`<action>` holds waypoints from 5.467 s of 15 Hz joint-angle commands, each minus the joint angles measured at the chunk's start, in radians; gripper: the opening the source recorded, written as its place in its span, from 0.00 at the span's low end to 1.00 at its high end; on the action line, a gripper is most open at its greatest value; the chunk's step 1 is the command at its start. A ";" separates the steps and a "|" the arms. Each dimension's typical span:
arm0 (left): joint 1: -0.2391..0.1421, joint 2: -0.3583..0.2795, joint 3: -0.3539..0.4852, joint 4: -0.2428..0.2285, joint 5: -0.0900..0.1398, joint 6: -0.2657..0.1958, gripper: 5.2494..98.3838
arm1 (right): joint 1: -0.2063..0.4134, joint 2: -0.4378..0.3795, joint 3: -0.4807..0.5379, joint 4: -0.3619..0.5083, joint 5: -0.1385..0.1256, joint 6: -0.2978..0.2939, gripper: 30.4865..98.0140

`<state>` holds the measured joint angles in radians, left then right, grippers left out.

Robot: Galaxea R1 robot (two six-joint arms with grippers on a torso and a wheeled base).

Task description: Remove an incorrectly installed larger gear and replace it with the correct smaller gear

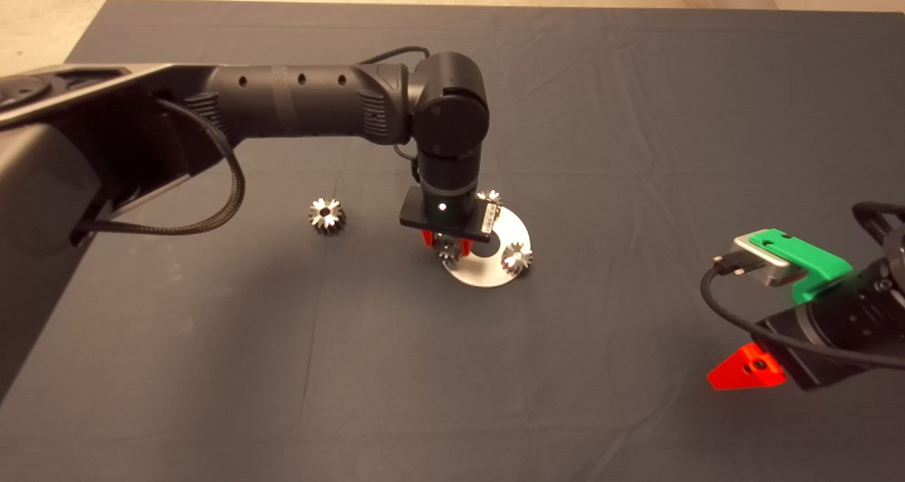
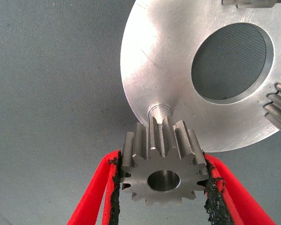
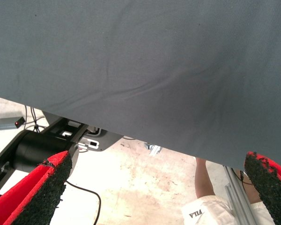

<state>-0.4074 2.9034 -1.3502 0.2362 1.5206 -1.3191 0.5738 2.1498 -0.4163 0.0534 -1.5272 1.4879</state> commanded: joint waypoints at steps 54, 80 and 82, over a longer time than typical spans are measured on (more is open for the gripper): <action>-0.016 -0.005 -0.012 0.011 0.137 0.029 0.35 | 0.014 -0.011 0.001 0.037 -0.001 -0.006 1.00; -0.054 -0.006 -0.019 0.014 0.137 0.041 0.35 | 0.014 -0.011 0.001 0.037 -0.001 -0.006 1.00; -0.054 -0.006 -0.019 0.014 0.137 0.041 0.35 | 0.014 -0.011 0.001 0.037 -0.001 -0.006 1.00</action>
<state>-0.4299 2.8917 -1.3787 0.2457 1.5211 -1.2864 0.5738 2.1436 -0.4162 0.0534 -1.5274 1.4876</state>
